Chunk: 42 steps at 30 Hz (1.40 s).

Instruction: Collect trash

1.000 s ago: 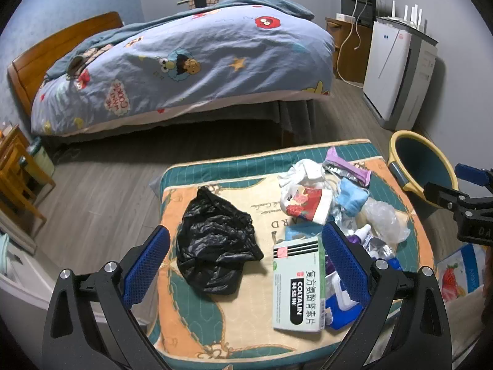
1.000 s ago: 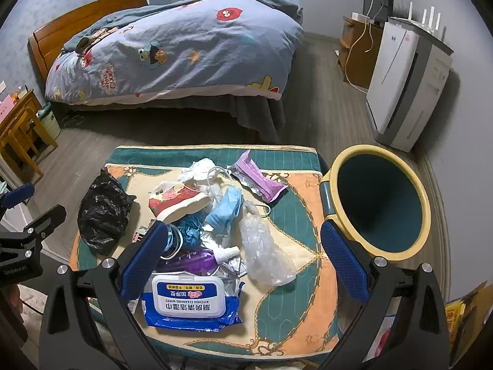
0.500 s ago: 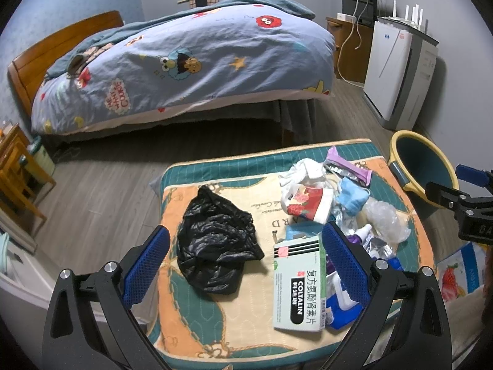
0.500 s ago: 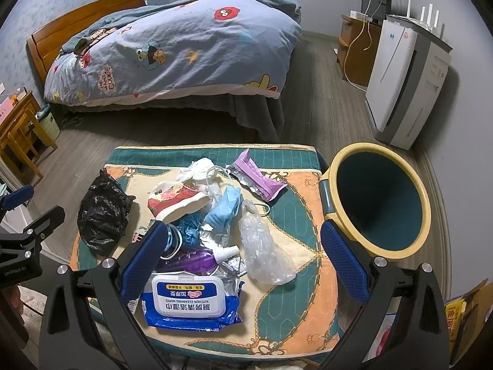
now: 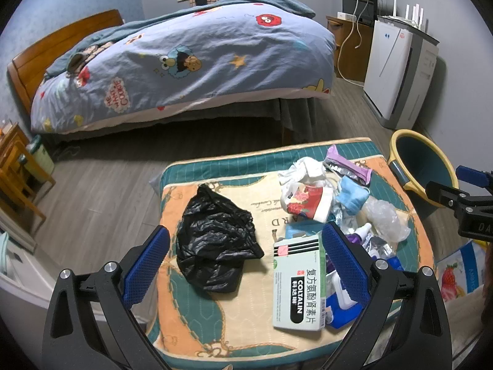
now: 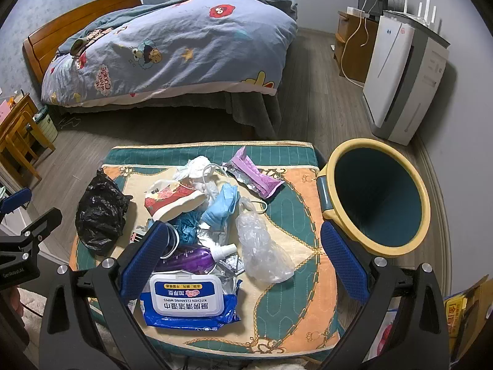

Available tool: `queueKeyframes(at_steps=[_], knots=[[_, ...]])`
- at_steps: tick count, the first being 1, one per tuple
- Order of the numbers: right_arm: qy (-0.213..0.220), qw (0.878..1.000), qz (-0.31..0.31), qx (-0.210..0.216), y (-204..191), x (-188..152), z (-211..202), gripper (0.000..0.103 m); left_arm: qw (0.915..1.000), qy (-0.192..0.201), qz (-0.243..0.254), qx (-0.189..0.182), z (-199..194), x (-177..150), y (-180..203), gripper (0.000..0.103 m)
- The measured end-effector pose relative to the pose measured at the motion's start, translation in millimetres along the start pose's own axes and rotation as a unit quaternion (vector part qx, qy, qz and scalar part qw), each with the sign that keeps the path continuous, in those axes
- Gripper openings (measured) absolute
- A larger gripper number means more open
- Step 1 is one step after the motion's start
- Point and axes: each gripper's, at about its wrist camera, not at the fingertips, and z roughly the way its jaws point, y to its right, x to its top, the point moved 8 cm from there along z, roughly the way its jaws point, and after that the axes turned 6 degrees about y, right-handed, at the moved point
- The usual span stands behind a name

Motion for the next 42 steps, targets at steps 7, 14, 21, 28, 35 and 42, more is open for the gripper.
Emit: queueKeyframes(at_steps=[7,14,21,28,35,42], knots=[[-0.002,1.000,0.002,-0.001,2.6,1.0,-0.7,0.097,1.0000,0.000,0.000,0.000,1.1,-1.2,-0.4,0.098],[-0.001,1.000,0.004,0.000,4.1,1.0,-1.2,0.097,1.0000,-0.002,0.004,0.004,2.0,-5.4,-1.2,0.098],[-0.001,1.000,0.005,0.000,5.2,0.7,-1.5,0.097,1.0000,-0.002,0.003,0.003,2.0,-5.5,-1.4,0.098],[-0.003,1.000,0.006,0.000,6.7,-0.4,-1.0,0.097,1.0000,-0.002,0.002,0.003,2.1,-5.0,-0.9,0.098],[-0.008,1.000,0.006,-0.018,12.8,-2.3,0.6,0.097,1.0000,0.003,-0.004,0.009,3.1,-3.2,-8.3,0.098],[-0.022,0.999,0.029,-0.026,35.5,3.6,14.5,0.097,0.9974,-0.005,-0.069,0.019,22.3,19.5,-63.5,0.098]])
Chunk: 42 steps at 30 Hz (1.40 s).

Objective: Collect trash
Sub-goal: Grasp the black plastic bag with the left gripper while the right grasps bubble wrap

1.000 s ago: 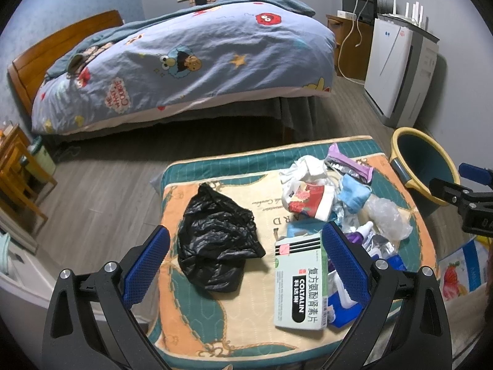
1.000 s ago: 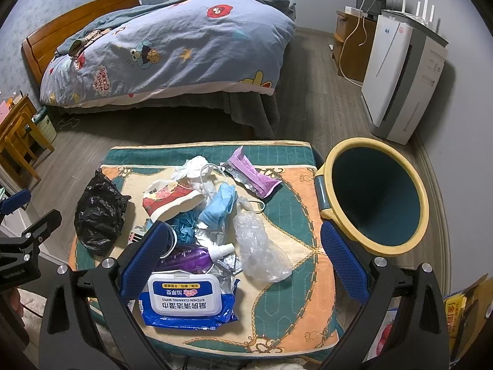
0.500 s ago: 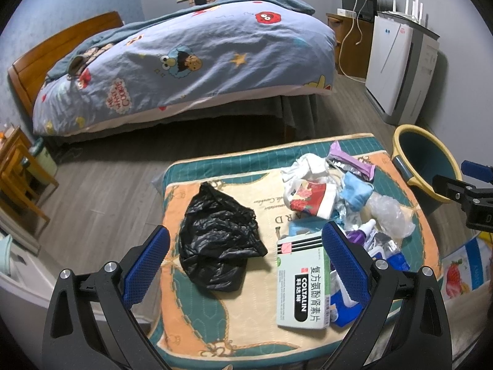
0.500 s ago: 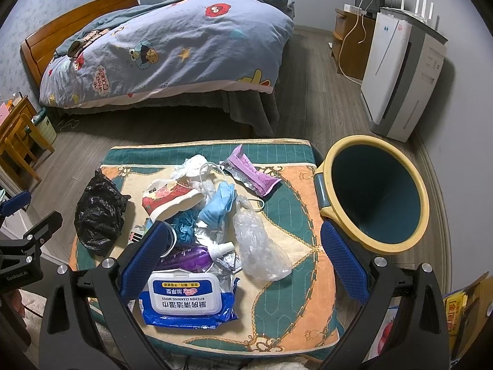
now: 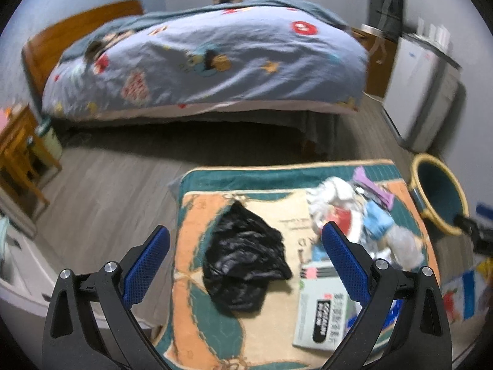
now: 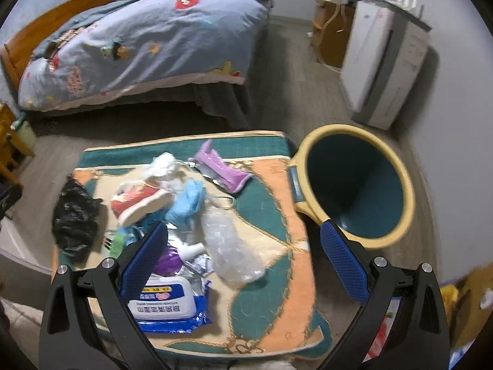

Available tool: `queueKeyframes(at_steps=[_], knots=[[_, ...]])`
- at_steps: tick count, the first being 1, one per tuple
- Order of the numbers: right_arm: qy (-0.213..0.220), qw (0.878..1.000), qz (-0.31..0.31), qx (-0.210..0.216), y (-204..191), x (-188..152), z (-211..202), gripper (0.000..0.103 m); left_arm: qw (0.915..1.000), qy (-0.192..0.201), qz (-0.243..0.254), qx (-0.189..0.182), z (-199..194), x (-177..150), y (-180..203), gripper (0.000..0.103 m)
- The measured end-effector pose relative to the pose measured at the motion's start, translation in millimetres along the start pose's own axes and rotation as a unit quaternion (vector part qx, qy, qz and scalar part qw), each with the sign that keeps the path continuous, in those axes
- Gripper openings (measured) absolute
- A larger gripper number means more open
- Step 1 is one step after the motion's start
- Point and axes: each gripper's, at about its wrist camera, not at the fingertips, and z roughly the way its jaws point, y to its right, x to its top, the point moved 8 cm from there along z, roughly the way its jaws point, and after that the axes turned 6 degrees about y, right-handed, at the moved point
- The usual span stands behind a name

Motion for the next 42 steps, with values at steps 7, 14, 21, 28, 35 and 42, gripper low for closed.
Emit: queueKeyframes(at_steps=[7,14,21,28,35,42], knots=[[0.016,0.999,0.029,0.039,9.6,21.2,14.3,0.097,0.9986,-0.040,-0.034,0.007,38.4,5.3,-21.4,0.098],[-0.026,1.000,0.013,0.010,27.3,16.6,49.7,0.097,0.9969,-0.074,-0.025,-0.001,74.5,-8.5,-15.8,0.098],[-0.099,0.995,-0.001,0.020,14.7,-12.1,78.7,0.097,0.9923,-0.121,0.022,0.016,99.8,-32.6,-13.6,0.098],[-0.154,0.987,-0.027,0.045,-8.0,-38.4,98.8,0.097,0.9837,-0.159,0.084,0.012,120.1,-60.6,0.0,0.098],[-0.196,0.978,-0.044,0.053,-18.3,-58.5,114.6,0.074,0.9790,-0.186,0.081,-0.013,134.8,-76.1,6.5,0.084],[-0.222,0.973,-0.025,0.065,-14.4,-67.5,116.7,0.028,0.9684,-0.226,0.105,-0.015,140.2,-88.6,8.2,0.055]])
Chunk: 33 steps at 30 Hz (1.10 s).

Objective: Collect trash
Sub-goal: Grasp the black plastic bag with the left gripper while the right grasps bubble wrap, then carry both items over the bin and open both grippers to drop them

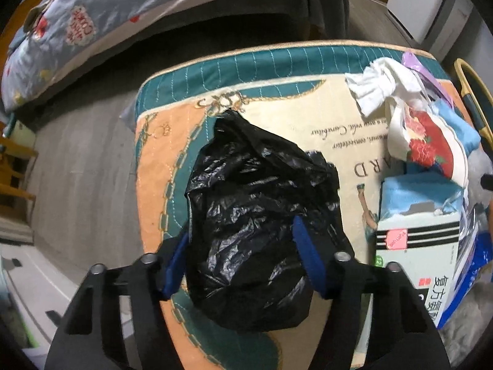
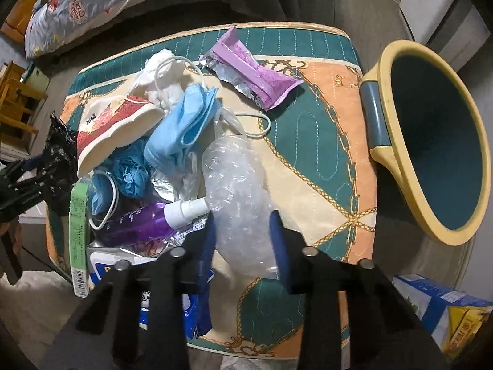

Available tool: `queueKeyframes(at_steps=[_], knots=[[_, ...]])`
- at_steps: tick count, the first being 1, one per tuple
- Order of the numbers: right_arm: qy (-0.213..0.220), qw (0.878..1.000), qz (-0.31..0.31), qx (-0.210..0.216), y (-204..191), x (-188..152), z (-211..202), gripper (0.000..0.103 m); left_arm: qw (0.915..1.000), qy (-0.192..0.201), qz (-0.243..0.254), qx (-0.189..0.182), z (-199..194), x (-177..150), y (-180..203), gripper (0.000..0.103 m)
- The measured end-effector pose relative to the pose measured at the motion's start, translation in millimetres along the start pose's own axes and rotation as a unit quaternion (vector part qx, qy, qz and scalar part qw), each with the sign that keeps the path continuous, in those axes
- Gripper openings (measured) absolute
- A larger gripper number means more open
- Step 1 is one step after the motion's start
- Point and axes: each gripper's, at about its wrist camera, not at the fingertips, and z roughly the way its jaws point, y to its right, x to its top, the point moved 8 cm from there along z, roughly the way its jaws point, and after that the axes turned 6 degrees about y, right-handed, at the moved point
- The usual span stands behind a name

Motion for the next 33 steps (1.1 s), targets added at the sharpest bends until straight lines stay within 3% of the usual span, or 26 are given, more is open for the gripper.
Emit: queueKeyframes(at_steps=[1,3,9,17,23,29,33], knots=[[0.001,1.000,0.003,0.002,1.3,0.8,-1.2,0.021,1.0000,0.000,0.000,-0.002,-1.0,0.3,0.0,0.051],[0.006,1.000,0.012,0.007,4.7,3.3,-5.6,0.017,1.0000,0.005,-0.001,-0.001,-5.8,2.4,-1.9,0.034],[0.035,0.999,0.035,0.023,13.2,11.7,-26.1,0.012,0.9991,0.036,-0.008,-0.019,-27.0,9.2,3.5,0.015],[0.084,0.994,0.063,0.035,27.9,24.5,-64.8,0.011,0.9929,0.110,-0.022,-0.038,-75.8,35.1,11.2,0.009],[0.149,0.985,0.074,0.038,37.1,41.3,-112.1,0.011,0.9768,0.202,-0.028,-0.066,-139.4,68.7,22.6,0.009],[0.200,0.976,0.084,0.027,52.2,62.5,-140.5,0.011,0.9638,0.247,0.013,-0.101,-181.3,99.9,75.6,0.009],[0.218,0.970,0.110,0.008,80.4,68.4,-144.0,0.011,0.9579,0.251,0.052,-0.129,-191.6,117.5,122.8,0.009]])
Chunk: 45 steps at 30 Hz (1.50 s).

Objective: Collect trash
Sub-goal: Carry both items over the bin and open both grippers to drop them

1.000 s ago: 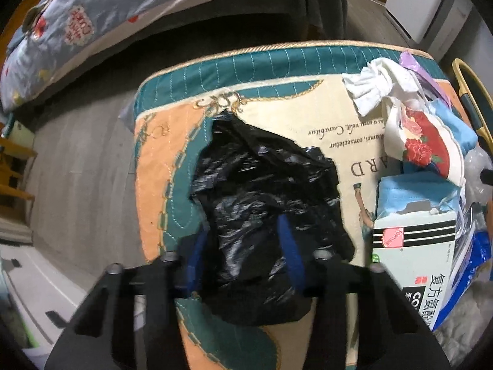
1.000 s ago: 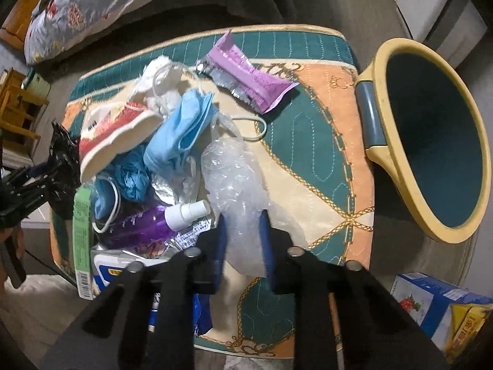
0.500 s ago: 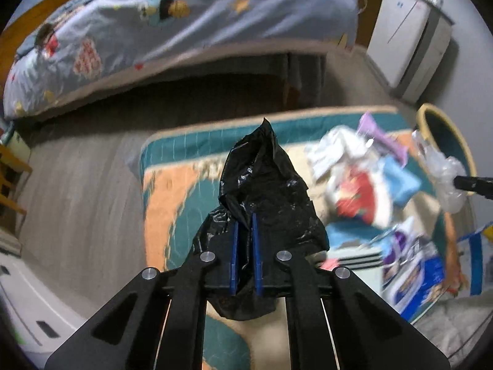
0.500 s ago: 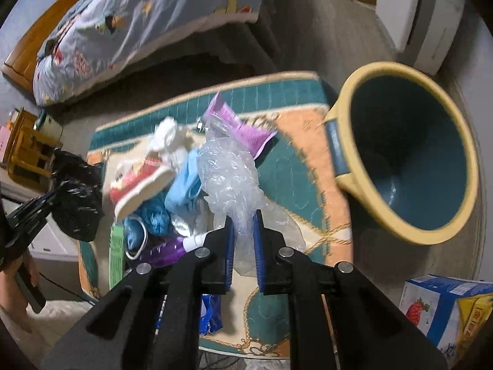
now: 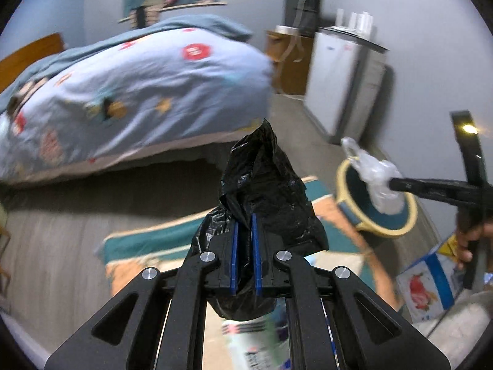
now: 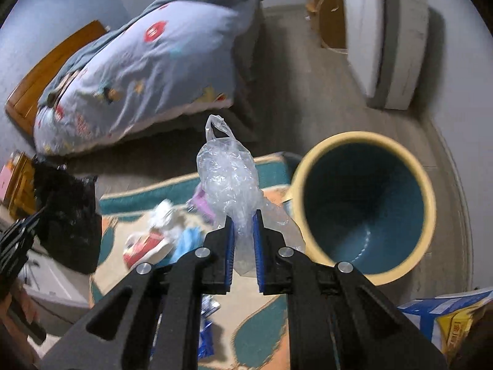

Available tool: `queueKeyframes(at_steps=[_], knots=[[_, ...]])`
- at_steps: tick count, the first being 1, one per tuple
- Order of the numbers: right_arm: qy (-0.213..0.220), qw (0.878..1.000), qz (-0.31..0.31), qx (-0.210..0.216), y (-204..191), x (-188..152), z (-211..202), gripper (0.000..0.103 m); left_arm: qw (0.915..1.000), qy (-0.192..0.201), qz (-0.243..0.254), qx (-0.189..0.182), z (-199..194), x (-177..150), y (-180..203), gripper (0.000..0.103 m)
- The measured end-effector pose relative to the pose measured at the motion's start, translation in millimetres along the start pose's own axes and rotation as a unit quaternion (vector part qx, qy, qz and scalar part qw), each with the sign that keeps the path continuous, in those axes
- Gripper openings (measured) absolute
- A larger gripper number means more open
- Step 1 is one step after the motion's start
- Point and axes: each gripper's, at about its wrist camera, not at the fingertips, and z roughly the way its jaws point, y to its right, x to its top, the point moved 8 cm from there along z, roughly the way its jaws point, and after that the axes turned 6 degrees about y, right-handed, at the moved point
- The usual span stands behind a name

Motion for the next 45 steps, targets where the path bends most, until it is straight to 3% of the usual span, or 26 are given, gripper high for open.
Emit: queueKeyframes(at_steps=[10,18,30,39,43,45], knots=[[0.031,0.992,0.100,-0.074,111.8,3.0,3.7,0.011,0.9942,-0.032,0.065,-0.079,57.5,21.4,108.2,0.009],[0.030,0.982,0.156,-0.099,168.4,-4.0,11.4,0.011,0.9867,-0.047,0.082,-0.132,94.1,30.7,175.9,0.009],[0.008,0.976,0.188,-0.107,195.4,-15.3,30.4,0.011,0.9819,-0.077,0.078,-0.154,157.2,29.6,216.5,0.009],[0.013,0.973,0.192,-0.124,200.4,-15.1,32.8,0.011,0.9810,-0.060,0.088,-0.162,172.2,30.9,234.8,0.010],[0.015,0.973,0.195,-0.125,202.1,-15.7,31.2,0.011,0.9815,-0.057,0.087,-0.161,172.2,31.3,233.2,0.021],[0.014,0.973,0.193,-0.126,201.6,-15.9,31.3,0.012,0.9822,-0.055,0.086,-0.158,171.9,31.1,230.6,0.040]])
